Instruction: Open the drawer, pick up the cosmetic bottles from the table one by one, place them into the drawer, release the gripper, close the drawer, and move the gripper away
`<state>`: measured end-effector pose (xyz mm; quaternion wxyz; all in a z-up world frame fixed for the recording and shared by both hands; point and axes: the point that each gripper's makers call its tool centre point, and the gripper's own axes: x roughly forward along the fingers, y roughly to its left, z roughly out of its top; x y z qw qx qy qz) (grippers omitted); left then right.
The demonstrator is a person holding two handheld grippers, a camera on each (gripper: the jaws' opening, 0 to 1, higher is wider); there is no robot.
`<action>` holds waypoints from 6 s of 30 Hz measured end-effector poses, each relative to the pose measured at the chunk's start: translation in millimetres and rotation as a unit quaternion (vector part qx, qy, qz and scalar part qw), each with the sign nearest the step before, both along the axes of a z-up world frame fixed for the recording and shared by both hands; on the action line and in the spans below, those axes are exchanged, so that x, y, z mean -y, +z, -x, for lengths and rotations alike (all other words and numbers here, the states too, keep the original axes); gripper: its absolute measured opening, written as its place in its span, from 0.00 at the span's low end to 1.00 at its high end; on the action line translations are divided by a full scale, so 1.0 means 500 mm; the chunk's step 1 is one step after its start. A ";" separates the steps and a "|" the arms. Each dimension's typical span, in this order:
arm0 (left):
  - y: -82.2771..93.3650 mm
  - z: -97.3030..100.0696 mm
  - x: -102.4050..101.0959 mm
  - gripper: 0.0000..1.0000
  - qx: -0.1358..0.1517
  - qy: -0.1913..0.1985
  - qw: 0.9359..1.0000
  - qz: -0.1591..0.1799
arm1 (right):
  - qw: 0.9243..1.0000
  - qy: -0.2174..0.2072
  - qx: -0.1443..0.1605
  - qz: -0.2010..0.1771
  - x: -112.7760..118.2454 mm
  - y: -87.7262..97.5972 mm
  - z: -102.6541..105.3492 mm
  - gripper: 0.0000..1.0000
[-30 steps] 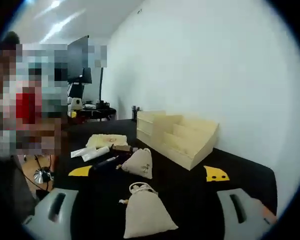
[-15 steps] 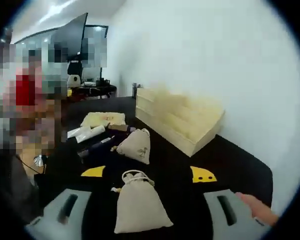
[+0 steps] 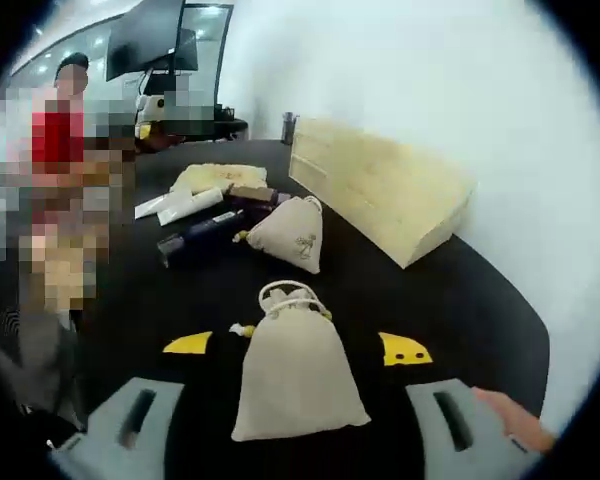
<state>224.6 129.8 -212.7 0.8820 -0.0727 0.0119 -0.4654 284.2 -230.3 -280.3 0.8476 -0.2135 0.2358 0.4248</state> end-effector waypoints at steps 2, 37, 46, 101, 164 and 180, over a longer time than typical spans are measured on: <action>0.005 0.002 0.003 0.96 0.003 -0.001 1.000 0.002 | 1.000 0.002 -0.003 0.008 0.000 -0.012 -0.003 0.56; -0.008 0.028 0.168 0.96 -0.005 -0.091 0.995 -0.049 | 0.952 0.029 -0.114 -0.283 -0.054 0.058 -0.009 0.42; 0.000 0.039 0.229 0.95 0.001 -0.130 0.990 -0.057 | 0.873 0.082 -0.153 -0.456 -0.088 0.149 0.012 0.42; 0.136 0.162 0.443 0.33 0.088 -0.314 0.945 0.033 | 0.764 0.384 -0.304 -0.420 -0.321 0.186 0.316 0.43; 0.233 -0.079 0.389 0.11 0.082 -0.017 0.996 0.043 | 0.896 -0.103 0.327 -0.283 -0.281 0.293 0.034 0.64; 0.216 -0.084 0.406 0.11 0.063 -0.009 0.997 0.031 | 0.904 -0.117 0.301 -0.281 -0.308 0.275 0.032 0.50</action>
